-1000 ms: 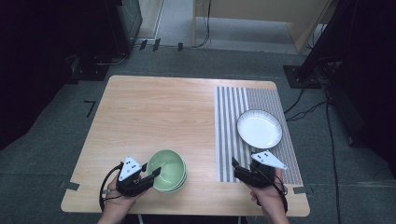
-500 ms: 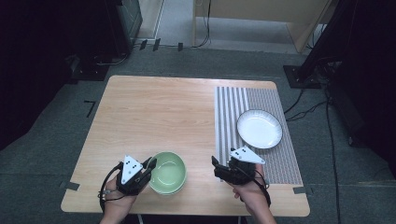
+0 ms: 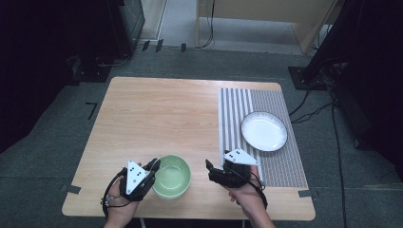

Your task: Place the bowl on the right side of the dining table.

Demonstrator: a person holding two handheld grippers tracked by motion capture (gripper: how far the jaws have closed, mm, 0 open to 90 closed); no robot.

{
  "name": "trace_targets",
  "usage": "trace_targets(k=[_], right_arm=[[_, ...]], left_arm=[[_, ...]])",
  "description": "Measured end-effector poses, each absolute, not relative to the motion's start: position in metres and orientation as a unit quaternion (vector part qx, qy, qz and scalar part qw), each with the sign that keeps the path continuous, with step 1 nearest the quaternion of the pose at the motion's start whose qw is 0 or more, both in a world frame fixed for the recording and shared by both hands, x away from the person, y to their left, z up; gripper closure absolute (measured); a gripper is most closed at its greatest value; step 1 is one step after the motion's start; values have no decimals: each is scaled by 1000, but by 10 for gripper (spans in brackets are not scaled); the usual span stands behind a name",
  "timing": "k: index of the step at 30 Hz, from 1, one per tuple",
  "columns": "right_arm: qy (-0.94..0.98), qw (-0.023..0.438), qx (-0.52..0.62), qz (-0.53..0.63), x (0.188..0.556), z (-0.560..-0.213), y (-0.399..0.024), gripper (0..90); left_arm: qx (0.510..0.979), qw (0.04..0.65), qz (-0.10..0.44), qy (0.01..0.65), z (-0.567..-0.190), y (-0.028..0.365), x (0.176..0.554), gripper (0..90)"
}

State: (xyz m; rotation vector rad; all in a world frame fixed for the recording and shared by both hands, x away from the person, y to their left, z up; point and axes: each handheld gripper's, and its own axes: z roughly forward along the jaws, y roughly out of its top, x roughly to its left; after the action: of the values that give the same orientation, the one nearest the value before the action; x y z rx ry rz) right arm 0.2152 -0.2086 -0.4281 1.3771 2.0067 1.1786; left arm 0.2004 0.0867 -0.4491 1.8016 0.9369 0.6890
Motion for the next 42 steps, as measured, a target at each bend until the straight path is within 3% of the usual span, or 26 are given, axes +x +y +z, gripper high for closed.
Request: trace_targets(k=[23, 28, 33, 42], right_arm=[[756, 168, 453, 441, 219, -431, -160, 270], [776, 148, 429, 439, 226, -436, -137, 330], [797, 132, 404, 428, 234, -441, -116, 460], [805, 133, 398, 420, 241, -443, -107, 529]], left_arm=[[736, 484, 346, 323, -439, 81, 190, 836], [738, 484, 344, 321, -439, 82, 190, 836], [737, 485, 345, 319, -439, 82, 190, 836], [737, 486, 348, 315, -438, 82, 189, 837]])
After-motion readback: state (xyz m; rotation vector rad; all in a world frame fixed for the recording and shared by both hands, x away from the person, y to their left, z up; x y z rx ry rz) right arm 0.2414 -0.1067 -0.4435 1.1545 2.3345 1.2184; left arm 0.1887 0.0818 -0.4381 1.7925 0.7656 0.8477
